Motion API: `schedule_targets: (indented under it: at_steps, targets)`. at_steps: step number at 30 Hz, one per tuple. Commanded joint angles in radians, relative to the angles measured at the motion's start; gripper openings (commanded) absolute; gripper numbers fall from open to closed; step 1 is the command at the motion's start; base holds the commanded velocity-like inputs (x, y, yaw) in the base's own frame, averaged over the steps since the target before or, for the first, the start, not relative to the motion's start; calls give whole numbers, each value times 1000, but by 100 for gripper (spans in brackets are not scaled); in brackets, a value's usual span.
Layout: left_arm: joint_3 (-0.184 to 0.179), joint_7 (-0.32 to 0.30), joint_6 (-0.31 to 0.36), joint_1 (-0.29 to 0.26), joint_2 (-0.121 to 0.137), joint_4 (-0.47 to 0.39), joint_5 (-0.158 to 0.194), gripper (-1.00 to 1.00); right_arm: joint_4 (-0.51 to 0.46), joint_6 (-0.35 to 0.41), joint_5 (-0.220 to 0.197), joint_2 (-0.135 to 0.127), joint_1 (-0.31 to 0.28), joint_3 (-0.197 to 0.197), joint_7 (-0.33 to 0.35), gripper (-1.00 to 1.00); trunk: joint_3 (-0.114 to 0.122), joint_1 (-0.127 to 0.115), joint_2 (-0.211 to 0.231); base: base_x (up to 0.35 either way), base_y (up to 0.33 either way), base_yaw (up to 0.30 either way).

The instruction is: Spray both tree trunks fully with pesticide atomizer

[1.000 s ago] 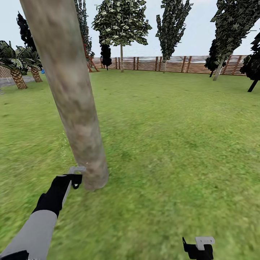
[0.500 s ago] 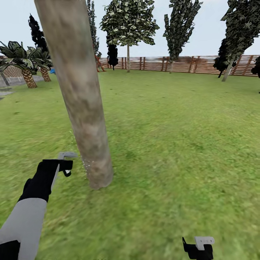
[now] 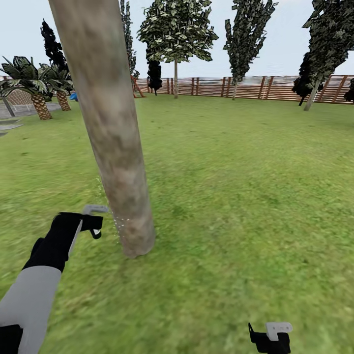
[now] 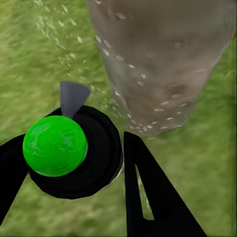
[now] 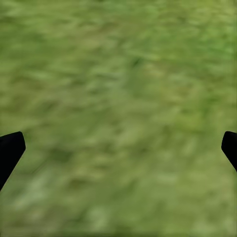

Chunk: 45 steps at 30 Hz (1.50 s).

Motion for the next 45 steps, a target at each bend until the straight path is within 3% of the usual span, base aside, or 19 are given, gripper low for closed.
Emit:
schedule_targets:
  at_steps: [1,13,25,33,41,43,44,45]
  targets:
    - [2,-9,3,-1,-5,-1,-16,-100,1,-4,11,0,-1,-7,-3,100,-1,0,0,0,-8,0]
    - [7,-2,6,-1,-7,0,-22,-100,1,-4,11,1,-1,-7,-3,100,-1,0,0,0,-243,8]
    - [9,13,3,35,-2,32,-21,-100,1,-4,11,2,-1,-7,-3,100,-1,0,0,70,-270,250]
    - [10,23,4,38,0,33,-22,-100,1,-3,11,2,-1,-7,-3,100,-1,0,0,192,-233,17]
    - [12,56,-5,152,3,34,-19,-100,1,-4,11,2,-1,-7,-3,100,-1,0,0,161,-235,86]
    - [17,58,-13,170,2,67,-15,-100,1,-4,11,2,-1,-7,-3,100,-1,0,0,127,-246,274]
    - [25,58,-24,170,1,81,-15,-100,1,-4,11,2,-1,-7,-3,100,-1,0,0,124,-247,276]
    - [64,59,-72,171,-1,113,-15,-100,1,-4,11,2,-1,-7,-3,100,-1,0,0,125,-247,277]
